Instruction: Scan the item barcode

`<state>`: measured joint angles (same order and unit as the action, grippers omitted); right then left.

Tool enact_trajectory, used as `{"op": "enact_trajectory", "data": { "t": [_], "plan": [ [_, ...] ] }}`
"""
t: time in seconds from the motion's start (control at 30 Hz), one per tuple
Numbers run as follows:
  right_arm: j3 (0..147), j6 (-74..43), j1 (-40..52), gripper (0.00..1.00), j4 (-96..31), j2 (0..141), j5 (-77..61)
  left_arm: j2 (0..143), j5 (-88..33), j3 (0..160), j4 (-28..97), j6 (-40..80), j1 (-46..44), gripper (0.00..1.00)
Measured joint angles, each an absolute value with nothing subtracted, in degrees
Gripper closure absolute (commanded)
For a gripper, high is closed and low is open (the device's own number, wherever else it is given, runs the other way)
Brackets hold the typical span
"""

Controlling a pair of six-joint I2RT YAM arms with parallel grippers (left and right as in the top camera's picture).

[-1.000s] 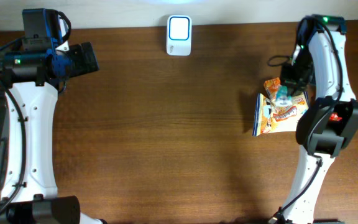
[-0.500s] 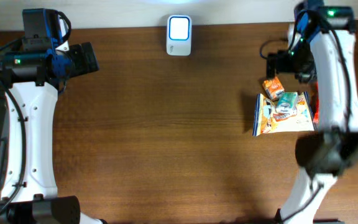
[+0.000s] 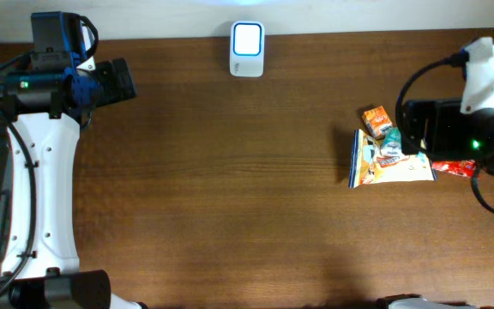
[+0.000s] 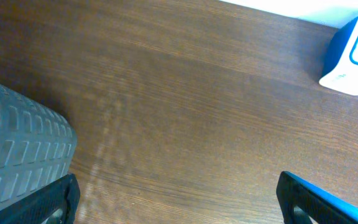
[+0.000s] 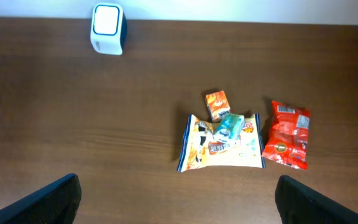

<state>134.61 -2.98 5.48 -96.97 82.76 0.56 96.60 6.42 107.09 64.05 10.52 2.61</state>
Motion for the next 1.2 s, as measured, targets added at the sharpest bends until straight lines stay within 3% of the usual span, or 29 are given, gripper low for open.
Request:
{"op": "enact_trajectory", "data": {
  "t": [0.27,0.4,0.57,0.9,1.2],
  "plan": [
    [132.6,-2.5,5.5,0.01,-96.2,81.5,1.1,96.6,6.4,107.1,64.1,10.5,2.6,0.01],
    [122.5,-2.2,5.5,0.01,-83.5,79.5,1.8,96.6,6.4,107.1,64.1,10.5,2.6,0.01],
    [93.2,1.1,5.4,0.01,-52.2,68.7,1.7,96.6,6.5,107.1,63.9,10.5,2.6,0.01],
    [37.4,4.5,-0.1,0.01,-8.9,33.6,-3.6,96.6,6.3,107.1,64.1,10.5,2.6,0.01],
    [5.0,5.2,-0.1,0.01,9.7,10.0,-4.2,96.6,6.4,107.1,64.1,10.5,2.6,0.01]
  ]
}}
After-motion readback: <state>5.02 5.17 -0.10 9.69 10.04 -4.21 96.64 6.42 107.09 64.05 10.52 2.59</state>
